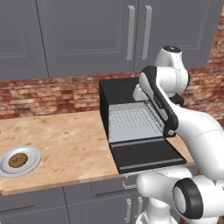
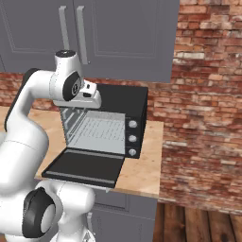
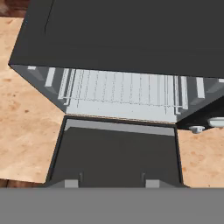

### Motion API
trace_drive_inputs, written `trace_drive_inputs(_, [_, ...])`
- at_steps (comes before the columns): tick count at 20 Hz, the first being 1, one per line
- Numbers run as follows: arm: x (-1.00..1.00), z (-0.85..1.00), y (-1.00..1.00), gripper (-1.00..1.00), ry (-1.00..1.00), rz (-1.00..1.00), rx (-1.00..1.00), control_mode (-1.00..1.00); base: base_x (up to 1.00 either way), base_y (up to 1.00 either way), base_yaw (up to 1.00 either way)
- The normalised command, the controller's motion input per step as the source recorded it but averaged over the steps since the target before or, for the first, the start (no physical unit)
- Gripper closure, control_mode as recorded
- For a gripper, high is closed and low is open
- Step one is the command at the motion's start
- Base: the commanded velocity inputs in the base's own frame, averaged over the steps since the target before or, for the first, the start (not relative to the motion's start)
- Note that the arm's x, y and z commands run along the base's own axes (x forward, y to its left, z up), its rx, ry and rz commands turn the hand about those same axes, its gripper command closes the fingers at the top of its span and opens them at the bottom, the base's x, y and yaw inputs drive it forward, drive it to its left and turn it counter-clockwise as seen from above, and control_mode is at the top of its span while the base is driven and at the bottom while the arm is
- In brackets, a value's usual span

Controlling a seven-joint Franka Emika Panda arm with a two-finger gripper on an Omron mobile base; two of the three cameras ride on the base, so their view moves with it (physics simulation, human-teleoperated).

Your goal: Pick up the bagel from the plate, place it on the toaster oven rack, close the door, and set the timer.

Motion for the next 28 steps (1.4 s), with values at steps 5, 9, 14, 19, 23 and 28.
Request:
trace_drive_inputs(5, [-0.11, -0.07, 0.0, -1.0, 0.0, 0.0, 0.0, -1.0, 0.0, 0.0, 0.0])
trace_drive_inputs(9, [-0.36, -0.31, -0.13, -1.0, 0.0, 0.0, 0.0, -1.0, 0.0, 0.0, 0.0])
trace_drive_inputs(14, [-0.23, -0.36, -0.07, -1.0, 0.0, 0.01, 0.0, -1.0, 0.0, 0.0, 0.0])
trace_drive_inputs(19, [-0.03, -0.31, 0.0, -1.0, 0.0, 0.02, 0.0, -1.0, 0.0, 0.0, 0.0])
trace_drive_inputs(23, [0.0, -0.31, 0.0, -1.0, 0.0, 0.0, 0.0, -1.0, 0.0, 0.0, 0.0])
trace_drive_inputs(28, [0.0, -0.27, 0.0, -1.0, -0.01, 0.02, 0.0, -1.0, 0.0, 0.0, 0.0])
